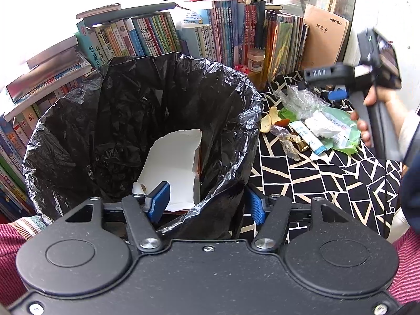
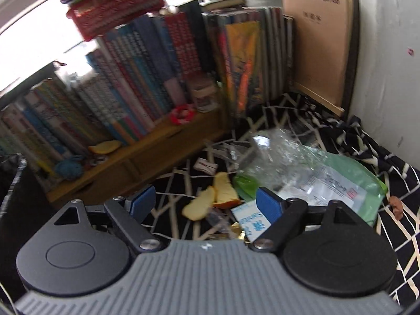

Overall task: Collect trash
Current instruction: 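Move the right gripper to the crumpled white tissue and grasp it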

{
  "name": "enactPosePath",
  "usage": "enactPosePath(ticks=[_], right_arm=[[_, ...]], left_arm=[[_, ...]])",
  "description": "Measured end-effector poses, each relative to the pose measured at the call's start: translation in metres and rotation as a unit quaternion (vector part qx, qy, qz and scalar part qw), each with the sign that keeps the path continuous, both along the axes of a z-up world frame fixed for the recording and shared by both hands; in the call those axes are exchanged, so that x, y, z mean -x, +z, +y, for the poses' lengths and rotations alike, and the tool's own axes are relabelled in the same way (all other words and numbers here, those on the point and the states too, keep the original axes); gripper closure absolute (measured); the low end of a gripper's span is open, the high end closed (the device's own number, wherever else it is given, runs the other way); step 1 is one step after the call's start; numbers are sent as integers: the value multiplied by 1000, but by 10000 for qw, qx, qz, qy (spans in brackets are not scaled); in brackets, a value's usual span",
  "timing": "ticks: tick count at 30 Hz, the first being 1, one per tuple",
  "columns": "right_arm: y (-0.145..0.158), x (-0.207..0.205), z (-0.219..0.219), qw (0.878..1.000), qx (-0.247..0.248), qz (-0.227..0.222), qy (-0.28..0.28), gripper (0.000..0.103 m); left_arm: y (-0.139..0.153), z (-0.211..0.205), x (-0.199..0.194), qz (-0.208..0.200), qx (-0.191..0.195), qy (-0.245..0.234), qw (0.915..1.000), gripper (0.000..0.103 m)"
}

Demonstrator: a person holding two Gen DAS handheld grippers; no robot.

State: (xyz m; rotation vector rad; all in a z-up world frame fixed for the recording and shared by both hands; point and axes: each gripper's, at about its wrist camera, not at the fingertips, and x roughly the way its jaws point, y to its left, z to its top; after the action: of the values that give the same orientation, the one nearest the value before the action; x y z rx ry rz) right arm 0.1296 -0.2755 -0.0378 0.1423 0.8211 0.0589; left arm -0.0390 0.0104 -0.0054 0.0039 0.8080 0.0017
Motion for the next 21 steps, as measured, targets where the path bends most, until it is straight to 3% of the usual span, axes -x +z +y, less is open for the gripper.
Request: enactPosePath(ticks=[11, 17, 21], right_arm=[[-71, -28, -76, 9853, 668, 755, -1381, 13], [-83, -33, -87, 9860, 188, 721, -1488, 13], [-97, -41, -78, 9858, 250, 914, -1384, 13]], left_arm=[[-1, 1, -2, 20, -13, 3, 10000, 41], [-3, -2, -4, 26, -97, 33, 9999, 40], [-4, -5, -3, 22, -188, 31, 9998, 38]])
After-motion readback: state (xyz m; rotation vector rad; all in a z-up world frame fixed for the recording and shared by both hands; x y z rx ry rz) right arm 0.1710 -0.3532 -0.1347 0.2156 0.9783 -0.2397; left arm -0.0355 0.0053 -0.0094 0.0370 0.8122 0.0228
